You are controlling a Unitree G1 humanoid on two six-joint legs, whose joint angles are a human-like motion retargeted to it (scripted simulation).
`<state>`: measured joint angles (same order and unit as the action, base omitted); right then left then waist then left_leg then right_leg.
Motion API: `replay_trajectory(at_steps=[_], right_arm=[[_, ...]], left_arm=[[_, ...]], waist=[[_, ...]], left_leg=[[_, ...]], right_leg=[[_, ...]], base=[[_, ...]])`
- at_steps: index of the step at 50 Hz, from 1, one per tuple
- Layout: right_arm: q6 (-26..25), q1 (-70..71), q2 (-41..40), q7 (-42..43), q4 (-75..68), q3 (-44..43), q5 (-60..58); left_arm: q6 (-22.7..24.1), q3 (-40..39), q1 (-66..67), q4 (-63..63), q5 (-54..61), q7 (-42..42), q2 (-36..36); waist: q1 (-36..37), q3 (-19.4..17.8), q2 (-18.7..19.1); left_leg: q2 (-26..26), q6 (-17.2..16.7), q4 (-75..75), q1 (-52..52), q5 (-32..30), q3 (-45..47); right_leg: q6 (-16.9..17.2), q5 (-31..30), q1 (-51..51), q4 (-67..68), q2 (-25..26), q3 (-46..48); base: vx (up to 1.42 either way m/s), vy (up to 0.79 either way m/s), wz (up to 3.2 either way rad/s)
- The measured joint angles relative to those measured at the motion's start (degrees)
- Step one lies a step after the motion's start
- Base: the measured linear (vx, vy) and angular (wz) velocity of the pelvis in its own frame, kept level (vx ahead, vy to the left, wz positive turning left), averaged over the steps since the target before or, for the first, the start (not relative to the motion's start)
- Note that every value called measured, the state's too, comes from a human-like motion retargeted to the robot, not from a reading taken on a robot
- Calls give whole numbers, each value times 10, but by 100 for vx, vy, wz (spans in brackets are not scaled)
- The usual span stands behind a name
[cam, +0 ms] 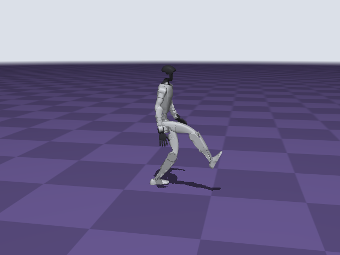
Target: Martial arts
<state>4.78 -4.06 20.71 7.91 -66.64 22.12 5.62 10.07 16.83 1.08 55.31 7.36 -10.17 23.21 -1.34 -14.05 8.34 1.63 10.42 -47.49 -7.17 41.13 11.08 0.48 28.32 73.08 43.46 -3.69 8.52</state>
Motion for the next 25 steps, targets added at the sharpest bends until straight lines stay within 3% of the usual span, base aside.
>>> replay_trajectory(at_steps=[6,11,18,25], right_arm=[[-5,-10,-10,-9,-7,-14,1],[-12,-12,-18,-10,-17,-26,5],[-11,0,-12,-2,-20,-36,1],[1,15,0,4,-11,-24,-5]], left_arm=[[-1,-1,24,14,-12,22,-9],[-10,-18,50,52,-7,46,-14],[-23,-57,75,116,22,56,-10],[-24,-89,61,142,44,38,0]], waist=[[-9,0,14],[-21,20,10],[-34,59,-33],[-30,83,-73]], left_leg=[[15,-7,-5,1,-6,3],[5,-4,16,-3,-17,10],[-56,12,91,8,-21,24],[-84,15,135,11,-15,47]], right_leg=[[-4,13,-9,58,-12,-14],[-10,32,-84,126,-27,-29],[-11,24,-258,225,-65,-49],[-4,39,-405,148,-63,-47]], base=[[6,-1,-7],[15,-6,-22],[17,-7,-20],[9,-8,-26]])
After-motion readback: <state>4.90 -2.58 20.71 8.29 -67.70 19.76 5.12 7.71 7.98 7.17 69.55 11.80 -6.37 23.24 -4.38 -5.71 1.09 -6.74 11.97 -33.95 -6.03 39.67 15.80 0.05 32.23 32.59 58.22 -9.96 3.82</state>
